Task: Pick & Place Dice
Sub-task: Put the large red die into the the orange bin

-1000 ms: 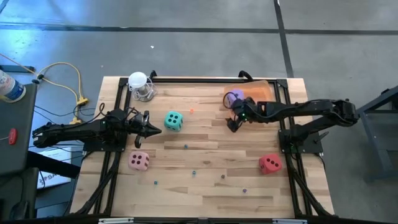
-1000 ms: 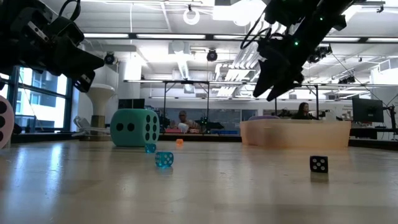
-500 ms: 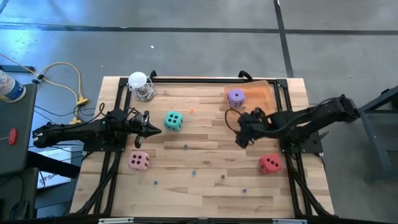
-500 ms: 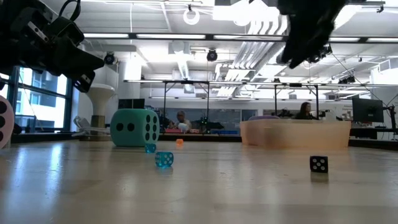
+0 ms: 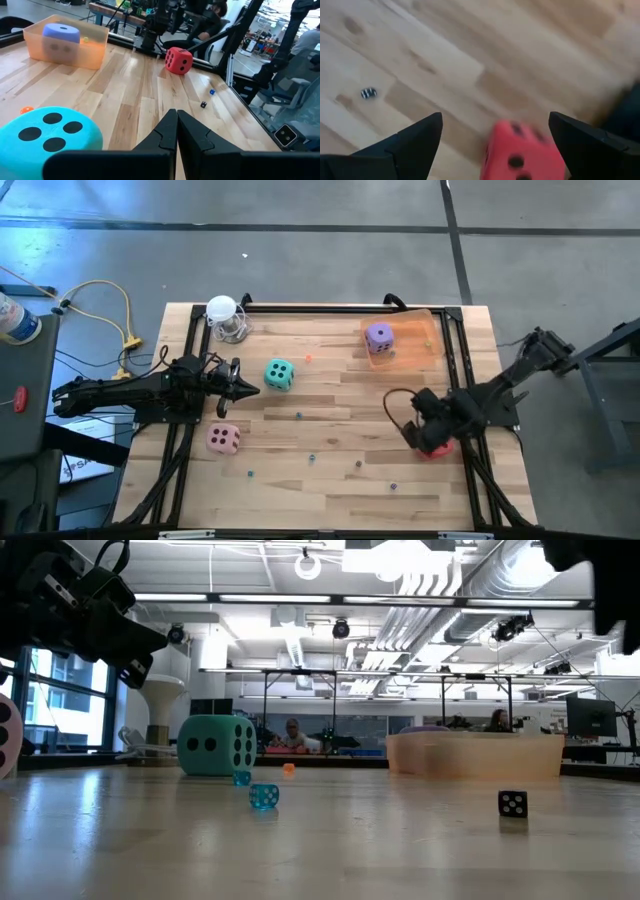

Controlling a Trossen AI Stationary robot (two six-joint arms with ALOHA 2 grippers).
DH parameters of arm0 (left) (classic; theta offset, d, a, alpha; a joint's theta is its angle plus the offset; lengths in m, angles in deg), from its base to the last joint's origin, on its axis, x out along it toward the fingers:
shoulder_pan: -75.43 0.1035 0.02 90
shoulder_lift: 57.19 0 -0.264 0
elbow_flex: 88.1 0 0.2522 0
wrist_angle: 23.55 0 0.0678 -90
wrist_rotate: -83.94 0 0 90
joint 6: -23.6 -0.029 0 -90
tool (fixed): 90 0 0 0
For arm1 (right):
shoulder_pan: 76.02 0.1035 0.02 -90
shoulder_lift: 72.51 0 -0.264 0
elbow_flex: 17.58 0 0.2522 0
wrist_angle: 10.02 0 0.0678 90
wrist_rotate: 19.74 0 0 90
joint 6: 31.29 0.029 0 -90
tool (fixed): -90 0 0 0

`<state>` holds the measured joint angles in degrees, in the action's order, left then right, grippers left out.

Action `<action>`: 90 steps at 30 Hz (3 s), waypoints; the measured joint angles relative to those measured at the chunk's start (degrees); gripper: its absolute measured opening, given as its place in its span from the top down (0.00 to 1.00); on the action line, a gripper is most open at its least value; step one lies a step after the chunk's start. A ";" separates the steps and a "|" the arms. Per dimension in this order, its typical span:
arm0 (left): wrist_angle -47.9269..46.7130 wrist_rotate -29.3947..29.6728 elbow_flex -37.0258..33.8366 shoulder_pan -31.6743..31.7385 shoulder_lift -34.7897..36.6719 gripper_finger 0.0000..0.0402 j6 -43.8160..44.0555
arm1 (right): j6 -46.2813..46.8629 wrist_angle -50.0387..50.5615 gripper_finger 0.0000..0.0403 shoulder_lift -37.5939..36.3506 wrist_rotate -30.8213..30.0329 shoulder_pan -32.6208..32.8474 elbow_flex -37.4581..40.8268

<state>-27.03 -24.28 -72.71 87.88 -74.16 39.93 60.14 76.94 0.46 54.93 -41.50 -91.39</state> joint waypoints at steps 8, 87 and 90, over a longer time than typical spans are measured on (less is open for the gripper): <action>0.00 0.00 -0.01 0.00 -0.01 0.99 -0.01 | 17.40 2.02 0.11 0.46 3.33 9.80 0.00; 0.00 0.01 0.00 0.00 0.00 0.99 0.24 | 30.26 -1.44 0.11 0.42 -2.33 18.36 9.49; 0.00 0.01 -0.01 0.00 0.00 0.99 0.25 | 30.26 -1.43 0.11 0.42 -2.77 18.32 9.49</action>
<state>-27.03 -24.27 -72.72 87.88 -74.16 40.18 90.40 75.51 0.87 52.16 -23.19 -81.91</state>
